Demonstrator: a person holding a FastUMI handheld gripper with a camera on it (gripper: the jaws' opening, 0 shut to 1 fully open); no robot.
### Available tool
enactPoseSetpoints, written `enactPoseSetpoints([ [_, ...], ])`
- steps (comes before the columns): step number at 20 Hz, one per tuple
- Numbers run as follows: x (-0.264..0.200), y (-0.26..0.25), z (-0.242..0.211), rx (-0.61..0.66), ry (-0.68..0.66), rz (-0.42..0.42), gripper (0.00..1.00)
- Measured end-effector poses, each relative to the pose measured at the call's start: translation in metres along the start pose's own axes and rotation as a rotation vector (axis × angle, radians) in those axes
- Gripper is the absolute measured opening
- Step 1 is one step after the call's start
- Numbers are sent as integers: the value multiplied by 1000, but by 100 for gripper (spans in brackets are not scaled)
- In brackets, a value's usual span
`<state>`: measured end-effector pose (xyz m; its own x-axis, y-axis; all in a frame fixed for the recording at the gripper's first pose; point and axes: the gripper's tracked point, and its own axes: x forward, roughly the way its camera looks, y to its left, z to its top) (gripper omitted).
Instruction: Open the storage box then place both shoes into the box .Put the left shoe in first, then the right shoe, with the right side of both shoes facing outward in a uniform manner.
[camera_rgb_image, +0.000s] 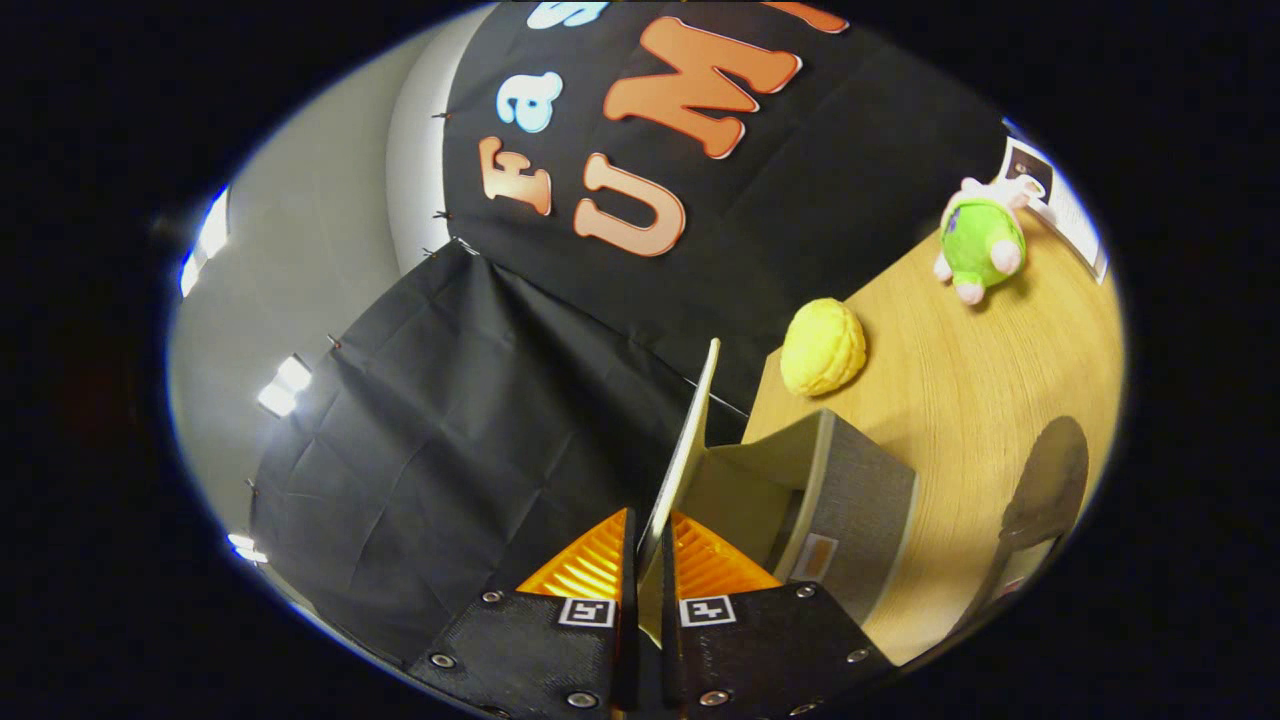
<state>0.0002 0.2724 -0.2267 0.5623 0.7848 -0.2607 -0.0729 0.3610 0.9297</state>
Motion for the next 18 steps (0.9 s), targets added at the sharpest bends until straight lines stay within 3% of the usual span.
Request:
enactPoseSetpoints([
  [5, 5, 38, 23, -81, -33, 5, 9],
  [9, 36, 72, 19, -117, -9, 14, 9],
  [18, 123, 121, -18, -53, 29, 64, 9],
])
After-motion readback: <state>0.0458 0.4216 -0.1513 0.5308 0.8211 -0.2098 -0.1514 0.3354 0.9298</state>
